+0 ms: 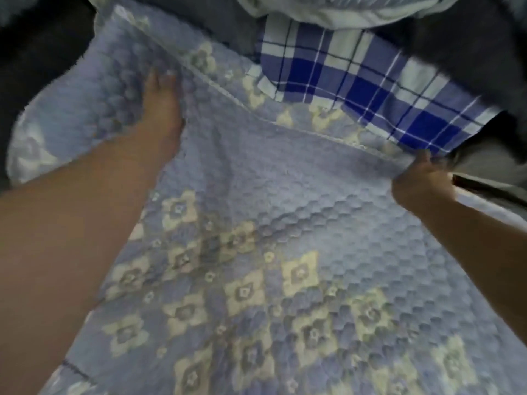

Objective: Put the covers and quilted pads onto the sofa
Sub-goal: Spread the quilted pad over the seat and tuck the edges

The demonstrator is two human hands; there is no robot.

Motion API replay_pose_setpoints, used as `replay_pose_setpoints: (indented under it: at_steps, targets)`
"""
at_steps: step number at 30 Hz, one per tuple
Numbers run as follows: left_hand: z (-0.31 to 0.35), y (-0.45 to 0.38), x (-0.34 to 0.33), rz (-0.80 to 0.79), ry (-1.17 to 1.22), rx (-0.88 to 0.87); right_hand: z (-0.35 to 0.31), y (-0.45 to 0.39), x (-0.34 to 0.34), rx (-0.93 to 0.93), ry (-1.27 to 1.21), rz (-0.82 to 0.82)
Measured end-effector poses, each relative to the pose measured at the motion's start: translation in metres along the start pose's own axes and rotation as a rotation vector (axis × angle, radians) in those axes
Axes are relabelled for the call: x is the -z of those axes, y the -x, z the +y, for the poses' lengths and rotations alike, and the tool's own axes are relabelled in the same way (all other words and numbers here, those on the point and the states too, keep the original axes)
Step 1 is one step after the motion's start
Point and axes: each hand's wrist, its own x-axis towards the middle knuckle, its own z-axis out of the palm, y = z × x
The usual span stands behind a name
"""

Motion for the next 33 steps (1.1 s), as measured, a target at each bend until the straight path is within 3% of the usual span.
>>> replay_pose_setpoints:
  at_steps: [2, 3, 5, 8, 10, 14, 19, 22, 25, 29, 33]
  targets:
    - [0.008, 0.008, 0.000, -0.044, -0.068, -0.077, -0.025, 0.021, -0.027, 0.068, -0.113, -0.036]
    - [-0.001, 0.025, -0.002, -0.069, -0.241, -0.103, -0.037, 0.036, -0.046, 0.152, -0.112, -0.060]
    - [-0.062, 0.063, -0.006, -0.139, -0.579, -0.169, -0.058, 0.068, -0.084, 0.393, -0.022, -0.155]
    - [-0.153, 0.115, 0.004, -0.036, -0.974, -0.277, -0.080, 0.096, -0.130, 0.656, 0.121, -0.355]
    - [-0.180, 0.134, 0.026, 0.001, -1.023, -0.187, -0.087, 0.096, -0.155, 0.671, 0.225, -0.430]
    - [-0.231, 0.163, 0.084, 0.063, -1.085, -0.141, -0.103, 0.083, -0.185, 0.602, 0.372, -0.389]
    - [-0.269, 0.157, 0.157, 0.156, -1.005, 0.260, -0.170, 0.110, -0.204, 0.355, 0.372, -0.276]
    - [-0.280, 0.133, 0.173, 0.152, -0.997, 0.327, -0.227, 0.130, -0.207, 0.636, 0.270, -0.054]
    - [-0.276, 0.104, 0.182, 0.153, -0.999, 0.327, -0.296, 0.141, -0.210, 0.930, 0.200, -0.126]
    - [-0.277, 0.076, 0.196, 0.180, -1.006, 0.262, -0.386, 0.113, -0.237, 1.036, 0.321, -0.221]
    - [-0.288, 0.060, 0.204, 0.249, -1.034, 0.177, -0.450, 0.080, -0.242, 0.912, 0.361, -0.164]
